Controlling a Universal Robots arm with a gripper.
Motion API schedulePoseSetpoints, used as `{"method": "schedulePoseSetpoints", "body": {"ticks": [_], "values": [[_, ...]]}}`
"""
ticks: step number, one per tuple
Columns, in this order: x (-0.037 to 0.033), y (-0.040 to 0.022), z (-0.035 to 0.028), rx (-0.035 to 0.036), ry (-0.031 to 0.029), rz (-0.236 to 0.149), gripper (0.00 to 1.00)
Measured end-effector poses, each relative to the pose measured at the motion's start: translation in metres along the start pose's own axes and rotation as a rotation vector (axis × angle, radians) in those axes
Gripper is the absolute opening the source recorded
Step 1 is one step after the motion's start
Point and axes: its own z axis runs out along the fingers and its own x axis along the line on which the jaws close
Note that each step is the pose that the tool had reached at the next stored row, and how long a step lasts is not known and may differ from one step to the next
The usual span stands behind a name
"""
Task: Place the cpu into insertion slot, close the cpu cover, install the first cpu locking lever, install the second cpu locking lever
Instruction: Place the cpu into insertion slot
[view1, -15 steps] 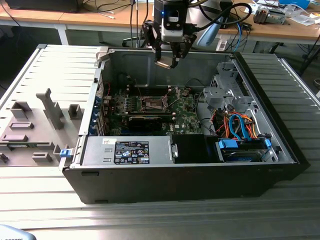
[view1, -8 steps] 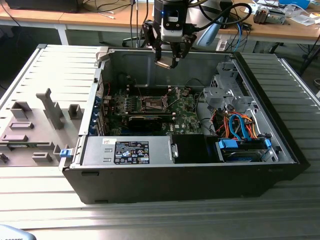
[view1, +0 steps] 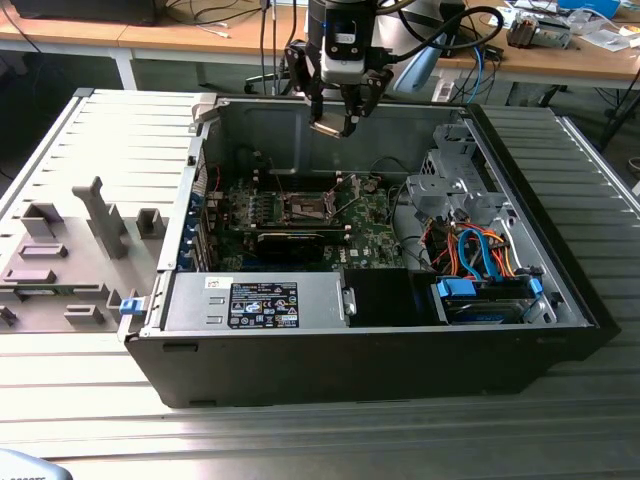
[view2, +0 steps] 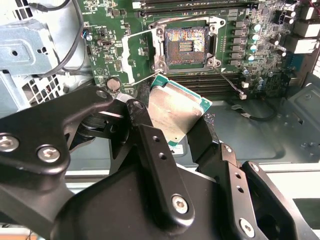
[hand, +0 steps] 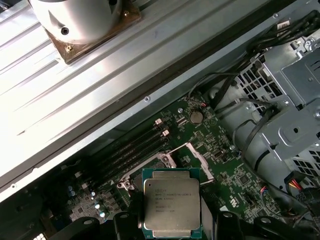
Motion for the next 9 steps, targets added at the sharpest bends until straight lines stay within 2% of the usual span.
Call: {"method": "schedulePoseSetpoints", "body": {"ticks": [9], "values": [[0.0000,0.0000,0.0000,0.0003,-0.0013,0.013,0.55]]}}
